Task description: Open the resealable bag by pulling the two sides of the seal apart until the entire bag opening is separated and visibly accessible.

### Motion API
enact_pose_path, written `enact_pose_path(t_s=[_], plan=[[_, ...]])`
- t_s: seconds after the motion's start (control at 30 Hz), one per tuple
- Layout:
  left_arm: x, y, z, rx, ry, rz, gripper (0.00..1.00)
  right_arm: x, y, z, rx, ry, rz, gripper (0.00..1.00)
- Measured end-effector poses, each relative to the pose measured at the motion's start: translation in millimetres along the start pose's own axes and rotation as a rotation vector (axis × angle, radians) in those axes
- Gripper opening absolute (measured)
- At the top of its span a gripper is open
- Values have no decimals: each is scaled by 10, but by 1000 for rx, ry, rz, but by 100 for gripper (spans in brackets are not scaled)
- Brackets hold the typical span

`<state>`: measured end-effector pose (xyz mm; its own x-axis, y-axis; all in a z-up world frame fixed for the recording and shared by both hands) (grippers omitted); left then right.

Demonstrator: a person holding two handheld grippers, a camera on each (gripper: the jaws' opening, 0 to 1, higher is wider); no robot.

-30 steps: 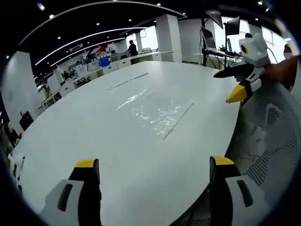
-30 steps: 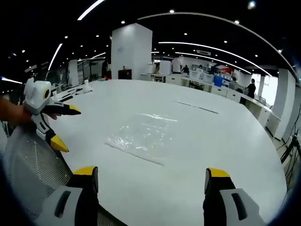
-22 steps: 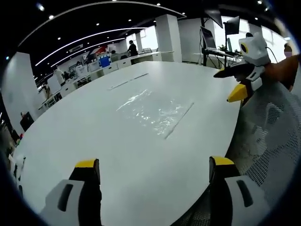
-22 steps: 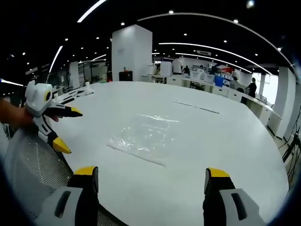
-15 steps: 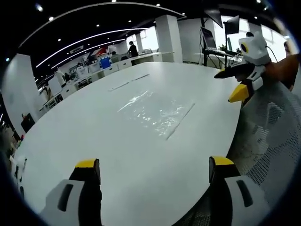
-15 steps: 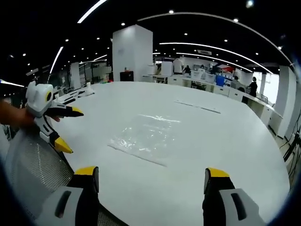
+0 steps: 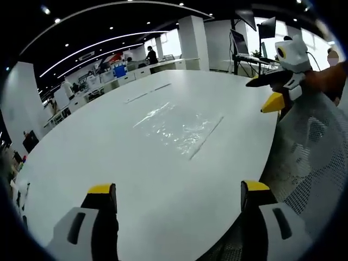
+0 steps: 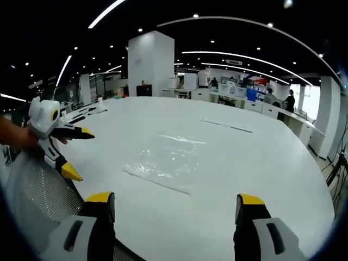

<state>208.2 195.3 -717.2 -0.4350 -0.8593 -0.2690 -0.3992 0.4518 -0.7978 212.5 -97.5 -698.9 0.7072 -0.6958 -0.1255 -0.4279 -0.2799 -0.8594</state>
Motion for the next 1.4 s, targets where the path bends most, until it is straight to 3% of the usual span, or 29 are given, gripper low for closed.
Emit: enact_pose_path(t_s=[0.73, 1.3, 1.4], plan=[[26, 50, 21, -39, 15, 14, 93, -27, 22, 7, -14, -27, 16, 91], [4, 13, 4, -15, 2, 11, 93, -21, 37, 19, -36, -27, 10, 90], [-23, -4, -11, -5, -1, -18, 93, -31, 36, 23, -44, -31, 1, 90]])
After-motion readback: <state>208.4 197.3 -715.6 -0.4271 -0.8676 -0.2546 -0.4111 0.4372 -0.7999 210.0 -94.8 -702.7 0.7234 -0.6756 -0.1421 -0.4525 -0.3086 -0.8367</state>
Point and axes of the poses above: the point that each gripper's makers call its tool centre point, and the gripper's own axes: z roughly forward along the fingers, x roughly to its right, y roughly out of its underside, the point moved 8 cm from there along -z, roughly backward along the fingers, and after that the axes turned 15 degrees about -y, right-handed, at the moved point
